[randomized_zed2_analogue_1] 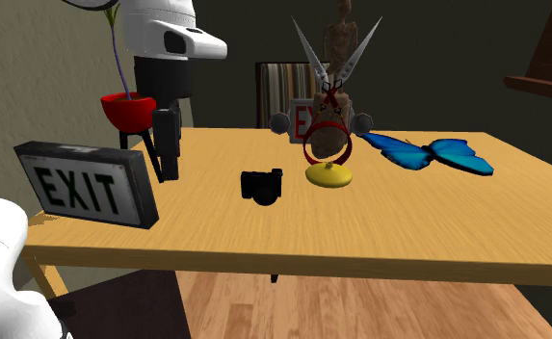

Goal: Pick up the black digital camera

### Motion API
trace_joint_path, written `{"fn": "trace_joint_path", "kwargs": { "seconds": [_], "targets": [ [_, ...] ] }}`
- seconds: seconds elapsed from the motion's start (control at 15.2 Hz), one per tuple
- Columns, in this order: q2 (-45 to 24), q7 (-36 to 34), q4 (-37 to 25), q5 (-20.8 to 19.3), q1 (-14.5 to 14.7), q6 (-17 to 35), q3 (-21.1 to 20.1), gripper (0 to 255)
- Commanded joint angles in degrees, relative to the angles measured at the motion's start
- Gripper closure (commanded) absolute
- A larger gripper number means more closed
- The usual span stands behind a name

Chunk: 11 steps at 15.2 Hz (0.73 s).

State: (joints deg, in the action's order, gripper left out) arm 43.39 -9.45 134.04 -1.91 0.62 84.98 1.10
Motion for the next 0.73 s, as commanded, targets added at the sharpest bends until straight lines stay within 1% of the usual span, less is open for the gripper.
{"fn": "trace_joint_path", "kwargs": {
  "seconds": [0.0,0.33,0.66],
  "targets": [
    [0.0,0.0,0.0,0.0,0.0,0.0,0.0,0],
    [-4.6,-5.9,1.8,3.3,1.5,7.8,-4.6,0],
    [-11.0,-11.6,1.6,5.5,2.7,15.6,-9.2,0]
  ]
}}
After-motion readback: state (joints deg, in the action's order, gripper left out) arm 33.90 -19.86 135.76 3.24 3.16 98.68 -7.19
